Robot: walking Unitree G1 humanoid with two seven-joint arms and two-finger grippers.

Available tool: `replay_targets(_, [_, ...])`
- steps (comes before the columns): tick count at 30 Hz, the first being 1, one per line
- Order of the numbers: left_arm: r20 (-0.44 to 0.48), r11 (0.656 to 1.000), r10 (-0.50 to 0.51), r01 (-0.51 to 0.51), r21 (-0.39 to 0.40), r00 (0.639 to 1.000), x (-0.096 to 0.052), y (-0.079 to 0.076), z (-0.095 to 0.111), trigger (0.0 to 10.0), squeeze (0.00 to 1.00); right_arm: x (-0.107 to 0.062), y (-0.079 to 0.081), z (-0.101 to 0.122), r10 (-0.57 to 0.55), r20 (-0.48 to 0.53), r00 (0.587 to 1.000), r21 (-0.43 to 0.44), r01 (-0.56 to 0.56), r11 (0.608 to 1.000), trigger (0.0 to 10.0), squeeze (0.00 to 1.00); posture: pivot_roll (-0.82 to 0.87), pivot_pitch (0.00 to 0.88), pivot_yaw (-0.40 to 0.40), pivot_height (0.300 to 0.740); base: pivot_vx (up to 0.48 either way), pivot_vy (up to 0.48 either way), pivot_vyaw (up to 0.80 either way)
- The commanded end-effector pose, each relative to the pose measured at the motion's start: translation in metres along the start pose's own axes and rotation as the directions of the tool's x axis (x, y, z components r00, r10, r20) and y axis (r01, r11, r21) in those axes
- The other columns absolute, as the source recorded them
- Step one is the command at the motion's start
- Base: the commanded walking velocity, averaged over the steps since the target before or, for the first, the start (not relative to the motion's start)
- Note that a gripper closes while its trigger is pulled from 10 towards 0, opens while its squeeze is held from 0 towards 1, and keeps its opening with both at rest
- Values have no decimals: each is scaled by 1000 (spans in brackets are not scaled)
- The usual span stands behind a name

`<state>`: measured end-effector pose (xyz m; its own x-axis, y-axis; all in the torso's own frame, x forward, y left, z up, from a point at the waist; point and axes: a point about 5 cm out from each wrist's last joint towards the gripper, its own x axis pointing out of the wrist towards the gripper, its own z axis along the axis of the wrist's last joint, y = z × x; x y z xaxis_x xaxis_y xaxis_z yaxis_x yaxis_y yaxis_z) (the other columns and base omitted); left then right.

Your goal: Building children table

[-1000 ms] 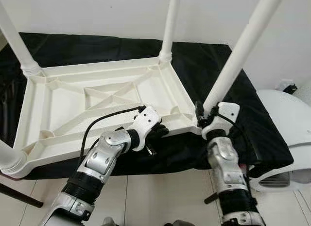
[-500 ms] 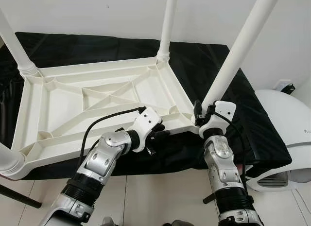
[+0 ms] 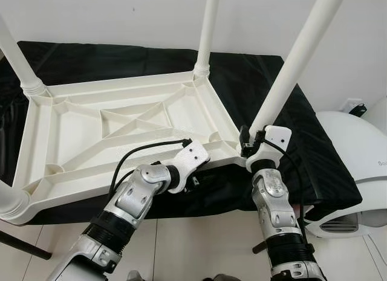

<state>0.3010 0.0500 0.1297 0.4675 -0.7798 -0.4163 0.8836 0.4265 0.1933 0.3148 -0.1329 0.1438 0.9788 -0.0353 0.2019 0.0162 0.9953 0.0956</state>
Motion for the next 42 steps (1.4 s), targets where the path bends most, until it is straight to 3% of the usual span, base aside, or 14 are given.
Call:
replay_targets(1, [-54,1000,-7,6,-16,999,2,-2,-9,10000,0,-4,5,-4,10,-23,1000,19,-9,1000,10000,0,-39,58,-54,740,0,0,0])
replay_targets(2, [-58,1000,-10,9,-24,998,2,-1,-9,8784,0,-4,4,-4,9,-24,1000,17,-9,1000,10000,0,-40,59,-52,740,0,0,0])
replay_targets(3, [-62,1000,-11,9,-25,998,1,0,-9,5725,0,-4,4,-4,6,-23,1000,16,-6,1000,10000,0,-40,59,-51,740,0,0,0])
replay_targets(4, [-57,999,-6,4,-32,998,1,1,-9,0,0,-4,4,-4,5,-23,1000,15,-5,1000,10000,0,-42,60,-49,740,0,0,0])
replay_targets(19, [-48,999,-2,0,-43,999,-2,4,-7,0,0,-6,-5,-2,41,-9,999,11,-41,999,10000,0,-41,69,-56,740,0,0,0])
replay_targets(20, [-48,999,-1,-1,-46,999,-2,4,-8,0,0,-7,-5,-2,67,-6,998,26,-67,997,10000,1000,-42,70,-57,740,0,0,0])
replay_targets(25, [-49,999,-1,-1,-50,999,-2,3,-9,0,0,-8,-10,1,94,4,996,25,-94,995,10000,1000,-40,72,-58,740,0,0,0])
replay_targets(30, [-50,999,1,-4,-54,999,-3,3,-9,0,0,-6,-27,10,179,17,984,-5,-179,984,10000,1000,-41,76,-58,740,0,0,0])
replay_targets(34, [-51,998,4,-7,-56,999,-4,4,-10,0,0,-5,-37,17,313,9,950,-10,-313,950,10000,1000,-46,77,-56,740,0,0,0])
replay_targets(35, [-52,998,0,-3,-56,999,-4,4,-11,0,0,-5,-41,21,389,1,921,-9,-389,921,10000,188,-47,78,-55,740,0,0,0])
replay_targets(36, [-53,998,-1,-2,-55,999,-4,3,-11,0,0,-5,-42,22,423,-6,906,-13,-423,906,10000,0,-47,78,-55,740,0,0,0])
replay_targets(39, [-53,998,-2,-1,-56,999,-4,3,-11,0,0,-5,-44,23,451,-10,893,-14,-451,893,10000,0,-51,78,-53,740,0,0,0])
replay_targets(41, [-60,999,-4,1,-55,998,-3,3,-11,510,0,-5,-47,24,545,-39,838,-16,-546,838,10000,0,-56,78,-49,740,0,0,0])
replay_targets(42, [-60,999,-4,1,-55,998,-3,3,-11,510,0,-5,-47,24,545,-39,838,-16,-546,838,10000,0,-56,78,-49,740,0,0,0])
